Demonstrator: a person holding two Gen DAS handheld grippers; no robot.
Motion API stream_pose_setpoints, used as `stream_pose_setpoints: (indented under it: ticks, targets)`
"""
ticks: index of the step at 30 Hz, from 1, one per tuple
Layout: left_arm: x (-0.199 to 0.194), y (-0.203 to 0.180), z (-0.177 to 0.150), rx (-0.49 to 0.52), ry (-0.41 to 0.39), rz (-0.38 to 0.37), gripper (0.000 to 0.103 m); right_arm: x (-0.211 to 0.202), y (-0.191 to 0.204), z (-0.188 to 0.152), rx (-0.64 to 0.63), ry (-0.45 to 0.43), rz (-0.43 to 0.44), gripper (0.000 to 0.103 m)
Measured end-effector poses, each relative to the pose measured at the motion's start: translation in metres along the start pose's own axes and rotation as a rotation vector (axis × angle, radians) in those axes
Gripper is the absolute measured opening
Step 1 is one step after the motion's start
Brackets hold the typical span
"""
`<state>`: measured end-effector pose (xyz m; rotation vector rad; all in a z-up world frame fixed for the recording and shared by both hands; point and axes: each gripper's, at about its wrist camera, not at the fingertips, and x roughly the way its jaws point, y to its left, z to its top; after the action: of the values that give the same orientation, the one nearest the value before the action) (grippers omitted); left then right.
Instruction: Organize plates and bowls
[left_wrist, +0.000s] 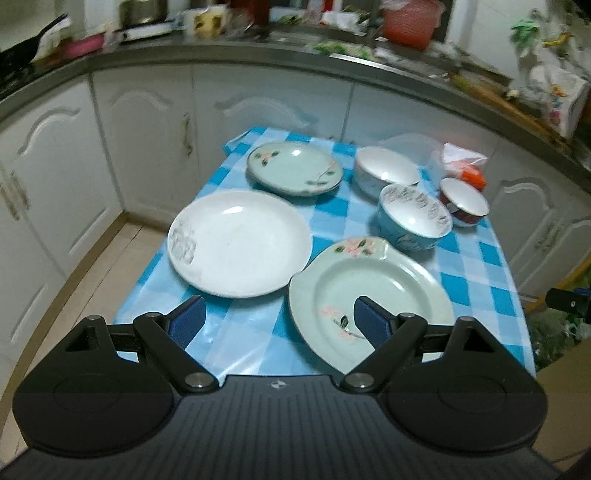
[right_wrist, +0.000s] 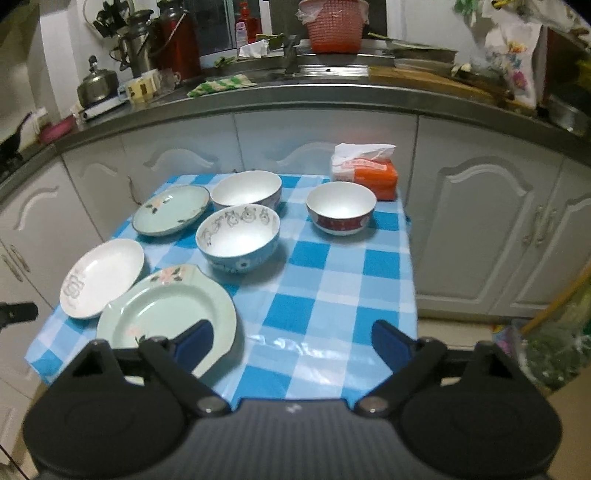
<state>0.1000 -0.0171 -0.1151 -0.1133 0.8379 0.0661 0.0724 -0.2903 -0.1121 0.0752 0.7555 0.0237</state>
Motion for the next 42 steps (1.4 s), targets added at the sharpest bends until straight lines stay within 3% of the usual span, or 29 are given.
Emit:
stream_pose_setpoints:
  ticks: [5,10,18,22,29,33,35,37,42]
  targets:
    - [0.017,-0.008,-0.009,-0.057,0.034,0.026,0.103,0.029,-0.018,0.009,0.019,0.042,0.075,0.093]
    - [0.045,-0.009,-0.019,-0.092,0.09,0.001,0.095,0.066,-0.021,0.011,0.036,0.105,0.162,0.093]
    - [0.1,0.001,-0.023,-0.152,0.109,-0.006,0.091,0.123,-0.009,0.007,0.08,0.181,0.264,0.077]
    - [0.12,0.009,-0.02,-0.19,0.126,-0.021,0.079,0.146,-0.003,0.007,0.082,0.213,0.303,0.075]
    - [0.141,0.005,-0.016,-0.173,0.128,-0.062,0.073,0.178,-0.005,0.006,0.153,0.275,0.355,0.043]
    - [0.147,0.005,-0.013,-0.181,0.127,-0.089,0.062,0.182,-0.001,0.003,0.139,0.294,0.389,0.031]
    - [0.149,0.004,-0.012,-0.181,0.123,-0.105,0.059,0.183,0.003,0.003,0.133,0.294,0.411,0.027]
    - [0.15,0.003,-0.011,-0.174,0.128,-0.132,0.046,0.184,0.007,0.002,0.12,0.298,0.409,0.026]
    - [0.149,-0.002,-0.013,-0.161,0.122,-0.144,0.044,0.187,0.008,0.0,0.111,0.291,0.405,0.021]
